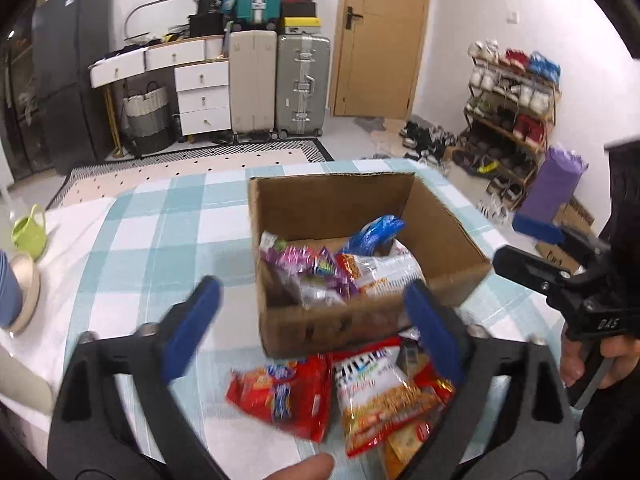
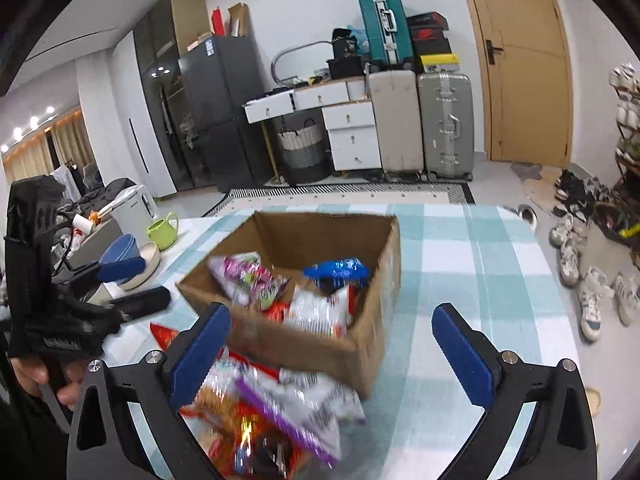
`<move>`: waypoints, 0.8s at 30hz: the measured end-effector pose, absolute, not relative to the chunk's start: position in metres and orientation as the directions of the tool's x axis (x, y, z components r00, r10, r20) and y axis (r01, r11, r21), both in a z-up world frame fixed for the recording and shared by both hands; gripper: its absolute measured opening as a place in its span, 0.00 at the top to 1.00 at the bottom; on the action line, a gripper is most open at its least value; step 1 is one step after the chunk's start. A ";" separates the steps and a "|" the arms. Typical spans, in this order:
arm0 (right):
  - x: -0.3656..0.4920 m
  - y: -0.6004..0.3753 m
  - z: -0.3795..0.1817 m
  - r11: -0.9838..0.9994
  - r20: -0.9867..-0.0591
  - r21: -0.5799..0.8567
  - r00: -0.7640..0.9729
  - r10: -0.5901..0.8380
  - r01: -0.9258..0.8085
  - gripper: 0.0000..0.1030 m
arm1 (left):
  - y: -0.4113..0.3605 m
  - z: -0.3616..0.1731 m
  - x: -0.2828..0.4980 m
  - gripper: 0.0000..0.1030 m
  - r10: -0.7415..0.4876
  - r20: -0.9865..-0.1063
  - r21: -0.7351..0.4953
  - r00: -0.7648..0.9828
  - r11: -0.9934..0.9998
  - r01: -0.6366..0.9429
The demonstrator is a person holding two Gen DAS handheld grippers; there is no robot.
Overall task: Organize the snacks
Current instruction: 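Withdraw both tools from the box toward the remaining snacks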
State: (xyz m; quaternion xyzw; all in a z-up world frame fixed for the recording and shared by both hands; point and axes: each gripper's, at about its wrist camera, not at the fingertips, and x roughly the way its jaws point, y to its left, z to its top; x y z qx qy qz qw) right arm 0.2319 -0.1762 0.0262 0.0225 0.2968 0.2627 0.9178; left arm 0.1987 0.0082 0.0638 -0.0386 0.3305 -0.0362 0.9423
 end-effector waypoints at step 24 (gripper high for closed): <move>0.179 -0.164 -0.061 0.817 -0.655 0.270 0.525 0.544 -0.510 0.01 | 0.035 -0.005 0.117 0.01 -0.034 -0.688 -0.119 0.725 0.991 -0.067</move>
